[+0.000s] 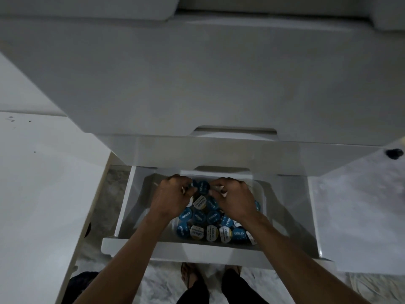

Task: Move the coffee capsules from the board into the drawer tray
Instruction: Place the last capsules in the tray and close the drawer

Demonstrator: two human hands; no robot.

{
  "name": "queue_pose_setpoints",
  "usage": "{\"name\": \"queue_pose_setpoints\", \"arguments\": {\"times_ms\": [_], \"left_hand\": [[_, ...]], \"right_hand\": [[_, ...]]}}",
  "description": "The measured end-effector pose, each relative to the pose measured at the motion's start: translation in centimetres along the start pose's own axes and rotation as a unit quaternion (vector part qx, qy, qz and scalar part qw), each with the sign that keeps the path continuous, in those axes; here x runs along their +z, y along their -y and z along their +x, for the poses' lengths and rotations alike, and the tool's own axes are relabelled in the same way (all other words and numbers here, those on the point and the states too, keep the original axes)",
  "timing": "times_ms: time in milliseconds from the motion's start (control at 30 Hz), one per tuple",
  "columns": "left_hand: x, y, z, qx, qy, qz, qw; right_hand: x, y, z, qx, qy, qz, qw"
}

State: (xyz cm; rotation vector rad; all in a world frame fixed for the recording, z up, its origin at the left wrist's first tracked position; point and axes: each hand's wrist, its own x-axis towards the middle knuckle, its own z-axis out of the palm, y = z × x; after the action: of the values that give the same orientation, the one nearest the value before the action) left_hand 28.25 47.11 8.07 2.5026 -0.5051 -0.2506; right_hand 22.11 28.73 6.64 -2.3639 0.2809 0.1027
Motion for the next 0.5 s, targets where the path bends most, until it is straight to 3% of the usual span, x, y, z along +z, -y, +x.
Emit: {"name": "queue_pose_setpoints", "arguments": {"times_ms": [167, 333, 500], "left_hand": [[-0.7, -1.6, -1.0, 0.011, -0.011, -0.070, 0.997], [-0.1, -4.1, -1.9, 0.019, -0.007, -0.138, 0.990], [2.0, -7.7, -2.6, 0.043, 0.014, -0.139, 0.989]], "right_hand": [[-1.4, 0.3, -2.1, 0.037, -0.043, 0.109, 0.992], [-2.9, -0.1, -4.3, 0.048, -0.088, 0.151, 0.983], [-6.0, -1.8, -6.9, 0.032, -0.123, 0.179, 0.976]]}}
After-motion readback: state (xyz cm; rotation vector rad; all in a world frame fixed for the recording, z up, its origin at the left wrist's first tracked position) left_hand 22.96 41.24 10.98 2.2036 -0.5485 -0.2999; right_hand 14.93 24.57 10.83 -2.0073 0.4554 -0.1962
